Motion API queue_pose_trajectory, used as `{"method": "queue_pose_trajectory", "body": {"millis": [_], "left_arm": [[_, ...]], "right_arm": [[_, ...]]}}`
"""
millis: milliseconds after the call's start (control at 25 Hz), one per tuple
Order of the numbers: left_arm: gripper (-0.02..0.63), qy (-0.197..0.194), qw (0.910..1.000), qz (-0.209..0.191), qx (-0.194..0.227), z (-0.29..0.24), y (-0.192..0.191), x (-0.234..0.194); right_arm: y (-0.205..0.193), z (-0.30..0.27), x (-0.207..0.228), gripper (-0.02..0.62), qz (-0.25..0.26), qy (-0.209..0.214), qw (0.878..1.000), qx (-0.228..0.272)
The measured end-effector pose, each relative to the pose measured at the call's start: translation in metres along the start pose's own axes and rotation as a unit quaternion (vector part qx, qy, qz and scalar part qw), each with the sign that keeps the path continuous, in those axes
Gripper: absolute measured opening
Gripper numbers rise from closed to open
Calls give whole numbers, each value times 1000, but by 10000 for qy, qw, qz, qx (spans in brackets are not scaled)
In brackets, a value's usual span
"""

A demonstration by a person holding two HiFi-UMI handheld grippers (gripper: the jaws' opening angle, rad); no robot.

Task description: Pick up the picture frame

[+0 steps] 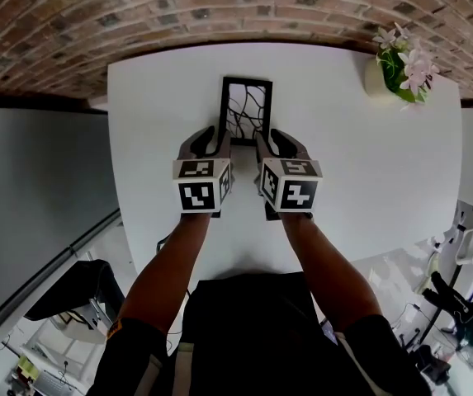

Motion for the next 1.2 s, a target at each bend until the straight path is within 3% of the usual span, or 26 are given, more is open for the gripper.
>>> {"method": "queue_pose_trajectory", "body": {"millis": [840, 1200], "left_arm": [[104, -210, 9996, 83, -147, -16, -1, 2], [70, -75, 9999, 84, 118, -2, 3, 8]], "right_arm": [[-4, -14, 4, 126, -443, -60, 9988, -196], [-5, -1, 0, 120, -425, -59, 9991, -26]]}}
Point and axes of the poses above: the fingertips, and each gripper's own axes: z backward along the fingers, x to its right, y out of its top, the point moved 5 cm from there along z, backward along the fingers, and after that the axes turned 1 degree about y, right-handed, at the moved point
